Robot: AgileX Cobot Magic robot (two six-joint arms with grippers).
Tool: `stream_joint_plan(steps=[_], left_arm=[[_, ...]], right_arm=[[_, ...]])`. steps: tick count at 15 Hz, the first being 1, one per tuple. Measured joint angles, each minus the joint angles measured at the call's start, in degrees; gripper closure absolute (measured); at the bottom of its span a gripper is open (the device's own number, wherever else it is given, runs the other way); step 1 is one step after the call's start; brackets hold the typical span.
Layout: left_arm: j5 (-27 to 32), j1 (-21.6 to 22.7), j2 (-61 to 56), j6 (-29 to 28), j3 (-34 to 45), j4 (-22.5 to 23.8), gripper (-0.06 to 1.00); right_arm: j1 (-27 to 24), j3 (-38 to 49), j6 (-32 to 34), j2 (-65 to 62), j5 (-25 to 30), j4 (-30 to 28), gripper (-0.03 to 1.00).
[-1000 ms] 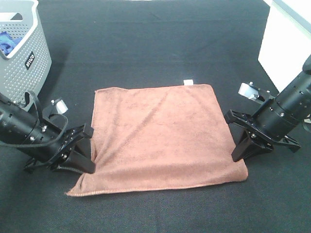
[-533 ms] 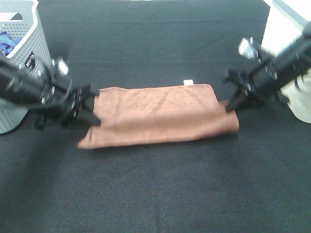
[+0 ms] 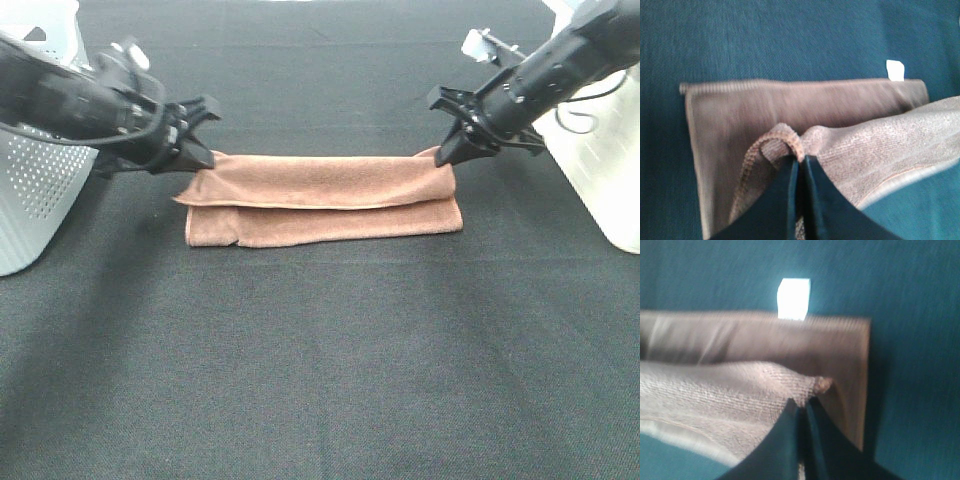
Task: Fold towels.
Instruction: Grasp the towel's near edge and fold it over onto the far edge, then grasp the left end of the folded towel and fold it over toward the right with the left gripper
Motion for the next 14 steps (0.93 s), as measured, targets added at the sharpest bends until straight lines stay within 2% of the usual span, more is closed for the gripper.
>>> stream_joint_plan(steps=[2, 3, 4, 5, 6, 7, 8, 9, 10, 11, 12, 13, 14], left_arm=[[-0.11, 0.0, 3.27, -2.92, -2.41, 0.34, 0.92], [-0.17, 0.0, 4.41, -4.01, -3.55, 0.57, 0.87], [-0.17, 0.0, 5.27, -4.53, -4.53, 0.69, 0.75], [-0.17, 0.0, 5.61, -4.64, -5.1, 0.74, 0.58], [-0.17, 0.0, 5.56, -4.64, -5.61, 0.74, 0.31], [-0.06, 0.0, 5.39, -4.41, -5.73, 1.15, 0.16], [0.11, 0.0, 5.16, -4.13, -5.73, 2.75, 0.09], [0.34, 0.11, 5.1, -4.47, -5.73, 4.93, 0.07], [0.57, 0.17, 5.1, -6.42, -5.73, 7.85, 0.06], [0.86, 0.29, 5.1, -11.63, -5.73, 12.49, 0.06], [1.55, 0.34, 5.33, -14.9, -5.73, 15.18, 0.06], [1.55, 0.34, 5.33, -14.9, -5.73, 15.18, 0.06], [2.52, 0.4, 6.02, -17.76, -5.73, 17.53, 0.06]], right_arm=[[0.0, -3.9, 0.29, 3.78, 0.0, -0.11, 0.95], [0.0, -4.18, 0.46, 4.53, 0.0, -0.34, 0.87], [0.0, -4.3, 0.52, 4.81, 0.0, -0.34, 0.71], [0.0, -4.7, 0.57, 4.81, 0.06, -0.4, 0.51], [0.0, -5.1, 0.74, 4.58, 0.52, -0.52, 0.25], [0.0, -5.1, 0.92, 4.3, 1.38, -0.97, 0.16], [0.0, -5.16, 1.78, 3.72, 2.75, -2.29, 0.12], [0.0, -5.16, 3.38, 3.15, 4.13, -4.24, 0.1], [0.0, -5.27, 5.16, 2.81, 5.56, -6.76, 0.09], [0.0, -5.27, 7.1, 2.75, 6.76, -9.8, 0.09], [0.0, -5.27, 7.96, 2.75, 7.33, -11.17, 0.09], [0.0, -5.27, 7.96, 2.75, 7.33, -11.17, 0.09], [0.0, -5.27, 8.19, 2.75, 7.39, -11.86, 0.09]])
